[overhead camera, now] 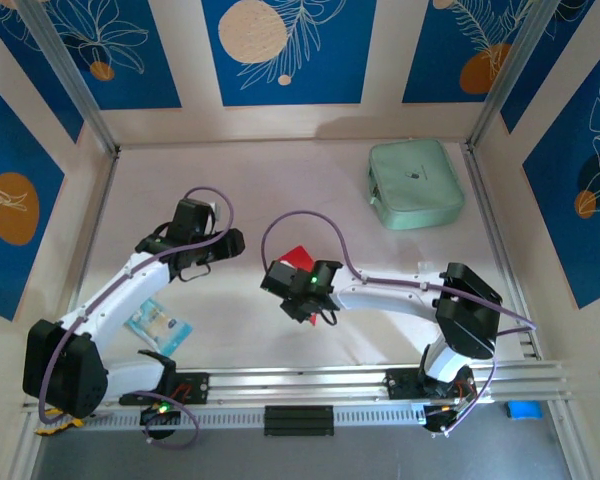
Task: Fold a paper plane with a square sheet of paper (pick it up from the middle)
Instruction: Turn over the paper at the center of the table, then rotate the paper at the center of the table.
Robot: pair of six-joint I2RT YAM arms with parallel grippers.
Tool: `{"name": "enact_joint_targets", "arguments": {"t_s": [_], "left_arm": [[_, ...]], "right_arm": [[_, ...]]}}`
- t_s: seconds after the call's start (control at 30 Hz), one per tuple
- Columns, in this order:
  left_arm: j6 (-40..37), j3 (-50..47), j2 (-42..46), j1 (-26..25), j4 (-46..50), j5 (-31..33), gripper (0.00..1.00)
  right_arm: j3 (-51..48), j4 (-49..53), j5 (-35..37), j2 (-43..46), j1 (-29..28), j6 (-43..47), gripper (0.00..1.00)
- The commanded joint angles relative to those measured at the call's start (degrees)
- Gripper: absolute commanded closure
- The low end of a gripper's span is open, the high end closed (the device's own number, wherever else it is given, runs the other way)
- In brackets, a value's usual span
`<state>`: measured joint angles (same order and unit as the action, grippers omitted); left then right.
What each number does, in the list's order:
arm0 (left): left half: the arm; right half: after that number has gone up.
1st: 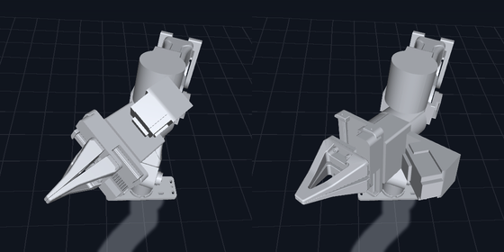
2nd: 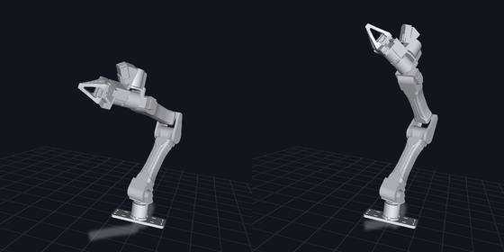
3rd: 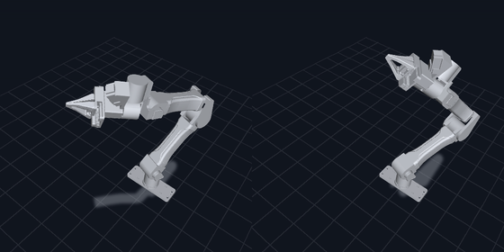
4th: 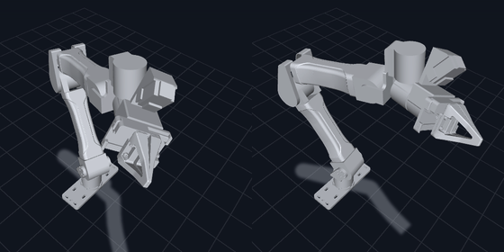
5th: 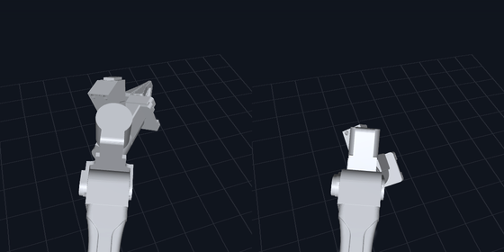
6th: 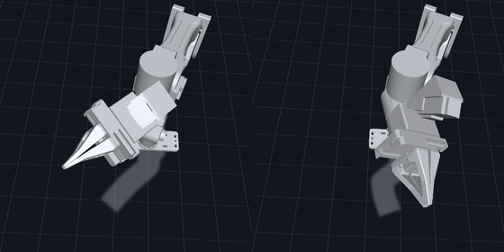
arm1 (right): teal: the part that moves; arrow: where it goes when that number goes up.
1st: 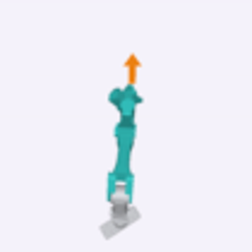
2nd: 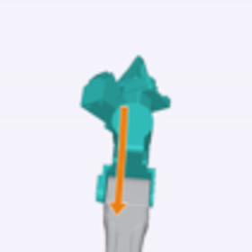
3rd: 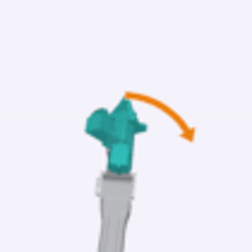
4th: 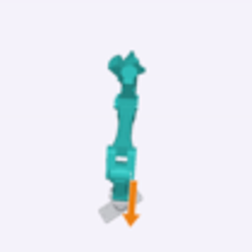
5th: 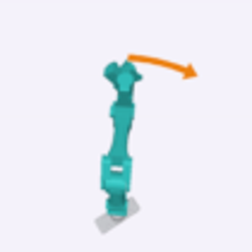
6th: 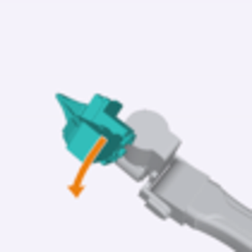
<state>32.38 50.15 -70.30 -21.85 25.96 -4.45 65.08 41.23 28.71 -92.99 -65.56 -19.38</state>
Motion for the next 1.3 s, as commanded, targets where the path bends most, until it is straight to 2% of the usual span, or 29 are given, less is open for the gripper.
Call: {"name": "enact_joint_targets", "arguments": {"t_s": [0.0,0.1,0.23,0.3,0.37,0.73,0.87,1.07,1.27], "left_arm": [[1.28,-1.38,-0.49,0.66,-1.74,-3.13,0.33],[2.16,-2.28,-1.13,0.69,-4.0,-6.83,0.33],[3.88,-3.17,-2.92,0.67,-6.52,-10.99,0.35],[4.74,-3.23,-3.91,0.61,-6.88,-12.11,0.37],[5.21,-3.17,-4.86,0.66,-7.31,-13.08,0.38],[8.92,-5.7,-6.92,0.51,-11.49,-17.46,0.41],[8.88,-5.46,-8.32,0.58,-12.34,-18.67,0.42],[8.69,-3.72,-11.81,-1.06,-15.28,-23.4,0.49],[10.71,-4.53,-13.36,-3.4,-18.0,-24.68,0.58]], "right_arm": [[-3.19,-6.68,-8.69,3.9,3.31,-1.82,0.53],[-7.55,-12.16,-16.9,7.52,9.35,-5.67,0.54],[-14.44,-21.58,-30.04,9.38,19.1,-12.51,0.71],[-16.82,-26.25,-36.27,8.55,22.81,-14.94,0.81],[-17.76,-28.65,-39.59,7.03,24.68,-15.89,0.85],[-15.78,-32.05,-42.32,-4.49,25.68,-20.35,0.88],[-16.19,-31.0,-39.48,-6.22,25.71,-25.13,0.88],[-19.13,-30.84,-30.73,-6.03,24.08,-35.76,0.88],[-27.2,-42.52,-29.03,-4.18,22.68,-54.67,0.87]]}}
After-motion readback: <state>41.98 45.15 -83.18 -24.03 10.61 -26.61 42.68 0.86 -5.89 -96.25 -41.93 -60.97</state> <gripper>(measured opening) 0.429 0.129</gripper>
